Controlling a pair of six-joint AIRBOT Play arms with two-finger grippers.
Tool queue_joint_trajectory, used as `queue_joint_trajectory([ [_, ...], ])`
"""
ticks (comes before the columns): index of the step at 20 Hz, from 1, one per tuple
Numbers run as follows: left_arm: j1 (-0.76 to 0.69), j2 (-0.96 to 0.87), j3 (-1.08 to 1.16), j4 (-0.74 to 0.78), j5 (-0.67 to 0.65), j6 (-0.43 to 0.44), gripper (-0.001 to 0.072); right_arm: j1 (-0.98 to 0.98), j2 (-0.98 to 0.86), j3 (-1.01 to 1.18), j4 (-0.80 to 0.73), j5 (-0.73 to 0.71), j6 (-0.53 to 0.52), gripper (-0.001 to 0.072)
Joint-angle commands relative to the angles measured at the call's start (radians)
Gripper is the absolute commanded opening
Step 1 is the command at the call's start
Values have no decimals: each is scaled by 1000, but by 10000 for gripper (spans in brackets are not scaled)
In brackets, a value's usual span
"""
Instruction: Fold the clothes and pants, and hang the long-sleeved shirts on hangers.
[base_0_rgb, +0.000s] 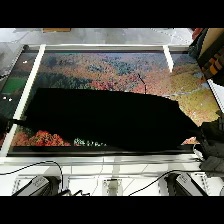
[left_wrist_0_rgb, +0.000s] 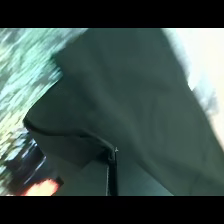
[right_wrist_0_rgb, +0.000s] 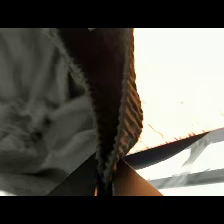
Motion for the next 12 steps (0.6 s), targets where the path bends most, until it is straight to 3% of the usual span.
queue_joint_trajectory([
  [1, -6, 76, 36, -53, -27, 0, 7, 10, 169, 32, 66, -13, 121, 17],
  [4, -49, 105, 36, -90, 25, -52, 5, 118, 229, 31, 93, -194, 261, 17],
  [6, -123, 88, 36, -85, 138, -117, 5, 247, 208, 31, 82, -383, 368, 17],
  [10, -319, 3, 76, -90, 427, -225, 4, 505, 69, 32, 72, -842, 631, 17],
  [12, -388, -83, 153, -90, 480, -286, 4, 560, -35, 32, 79, -957, 770, 18],
])
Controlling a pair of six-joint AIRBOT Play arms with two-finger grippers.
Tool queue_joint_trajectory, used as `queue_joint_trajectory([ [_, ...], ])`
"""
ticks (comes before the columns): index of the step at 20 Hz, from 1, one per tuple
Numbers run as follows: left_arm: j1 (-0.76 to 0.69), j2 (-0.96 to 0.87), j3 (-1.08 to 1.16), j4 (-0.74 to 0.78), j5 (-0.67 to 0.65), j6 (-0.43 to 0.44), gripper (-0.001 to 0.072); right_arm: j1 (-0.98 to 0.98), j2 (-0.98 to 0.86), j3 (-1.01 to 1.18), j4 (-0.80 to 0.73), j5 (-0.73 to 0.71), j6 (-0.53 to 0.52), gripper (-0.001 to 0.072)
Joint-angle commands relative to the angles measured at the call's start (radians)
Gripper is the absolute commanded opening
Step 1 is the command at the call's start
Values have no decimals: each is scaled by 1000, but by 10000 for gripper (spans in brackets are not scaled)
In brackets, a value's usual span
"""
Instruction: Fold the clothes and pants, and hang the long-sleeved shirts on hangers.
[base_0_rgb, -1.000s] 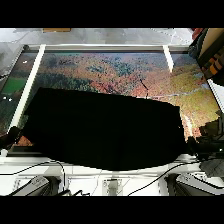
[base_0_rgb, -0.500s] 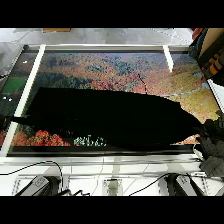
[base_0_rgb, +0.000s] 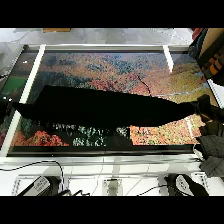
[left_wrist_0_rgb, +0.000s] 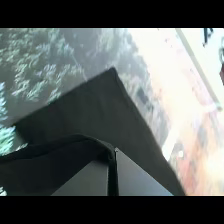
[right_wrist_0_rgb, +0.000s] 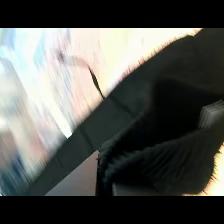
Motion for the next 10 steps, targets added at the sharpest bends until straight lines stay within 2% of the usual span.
queue_joint_trajectory([
  [1, -130, -131, 112, -3, 158, -124, 4, 129, -160, 1, 7, -310, 296, 18],
  [3, -185, -249, 212, -3, 158, -200, 4, 146, -258, 1, 60, -347, 379, 18],
  [5, -228, -354, 285, -21, 153, -269, 4, 170, -329, 2, 146, -402, 378, 18],
  [7, -262, -429, 339, -32, 151, -275, 5, 198, -378, 6, 188, -470, 377, 18],
  [10, -298, -477, 378, -32, 175, -275, 4, 235, -423, 73, 180, -480, 364, 18],
])
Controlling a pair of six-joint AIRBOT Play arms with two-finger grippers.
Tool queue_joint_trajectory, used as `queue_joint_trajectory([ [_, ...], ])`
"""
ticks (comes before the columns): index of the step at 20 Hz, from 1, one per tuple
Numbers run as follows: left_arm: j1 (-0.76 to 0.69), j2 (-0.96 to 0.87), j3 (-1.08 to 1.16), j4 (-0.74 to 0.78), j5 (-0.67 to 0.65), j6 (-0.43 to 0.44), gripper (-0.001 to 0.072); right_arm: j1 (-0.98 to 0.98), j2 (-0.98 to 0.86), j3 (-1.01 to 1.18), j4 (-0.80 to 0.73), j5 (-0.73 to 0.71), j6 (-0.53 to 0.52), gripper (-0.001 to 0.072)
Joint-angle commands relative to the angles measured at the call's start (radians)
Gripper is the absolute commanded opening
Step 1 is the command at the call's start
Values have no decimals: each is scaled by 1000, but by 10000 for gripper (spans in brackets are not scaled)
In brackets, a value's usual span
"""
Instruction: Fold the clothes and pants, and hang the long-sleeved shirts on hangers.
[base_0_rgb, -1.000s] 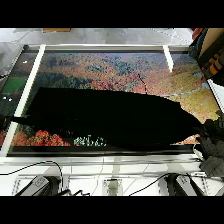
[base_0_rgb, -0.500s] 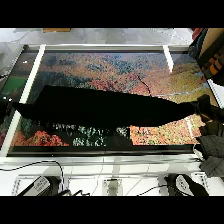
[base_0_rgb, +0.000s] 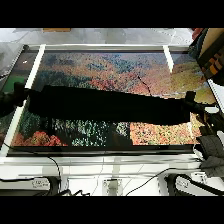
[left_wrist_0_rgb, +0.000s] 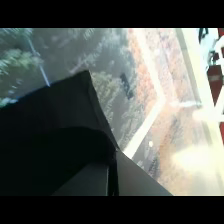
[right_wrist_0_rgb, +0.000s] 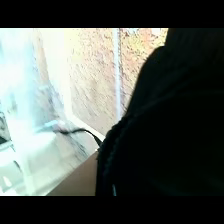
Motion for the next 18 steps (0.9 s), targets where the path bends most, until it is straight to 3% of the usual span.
queue_joint_trajectory([
  [1, -50, -67, 54, -6, 61, -32, 4, 49, -63, 72, 24, -83, -8, 18],
  [5, -52, -66, 58, -22, 160, -32, 5, 57, -79, 148, 14, -214, -13, 18],
  [18, -114, -68, 58, -22, 299, -32, 7, 72, -178, 173, 32, -241, -3, 18],
])
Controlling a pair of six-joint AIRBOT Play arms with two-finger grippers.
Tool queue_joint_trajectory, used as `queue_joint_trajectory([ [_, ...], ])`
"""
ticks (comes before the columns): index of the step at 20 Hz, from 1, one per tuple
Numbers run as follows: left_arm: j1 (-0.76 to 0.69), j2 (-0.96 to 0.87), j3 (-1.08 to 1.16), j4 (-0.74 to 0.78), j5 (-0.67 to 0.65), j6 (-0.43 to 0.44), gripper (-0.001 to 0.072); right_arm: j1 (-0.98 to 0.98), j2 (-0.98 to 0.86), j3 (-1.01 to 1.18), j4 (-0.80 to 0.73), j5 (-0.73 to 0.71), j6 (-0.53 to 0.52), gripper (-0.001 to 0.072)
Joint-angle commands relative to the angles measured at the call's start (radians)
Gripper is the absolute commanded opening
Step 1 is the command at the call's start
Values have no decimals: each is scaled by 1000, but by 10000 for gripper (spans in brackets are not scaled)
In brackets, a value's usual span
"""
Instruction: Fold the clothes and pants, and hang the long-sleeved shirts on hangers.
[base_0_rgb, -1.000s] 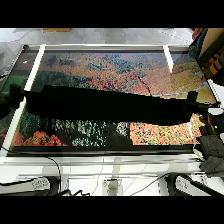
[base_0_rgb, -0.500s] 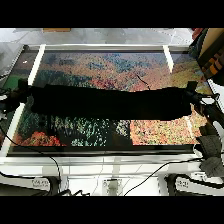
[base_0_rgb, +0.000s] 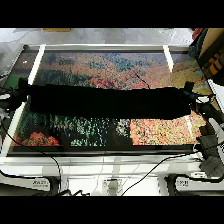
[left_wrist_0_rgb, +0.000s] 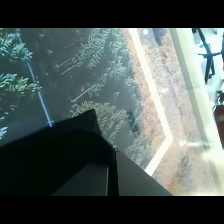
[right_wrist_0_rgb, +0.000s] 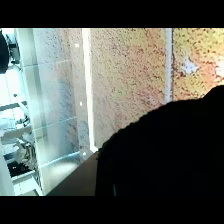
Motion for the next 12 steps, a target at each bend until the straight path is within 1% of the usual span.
queue_joint_trajectory([
  [1, -32, -3, 1, 1, 52, 0, 7, 1, -5, 2, -8, -25, -3, 18],
  [8, -92, -40, 1, 0, 117, 0, 8, 1, -6, 44, -179, -51, -9, 18],
  [12, -108, -40, 19, 0, 122, 0, 8, 1, -6, 85, -215, -70, -111, 18],
])
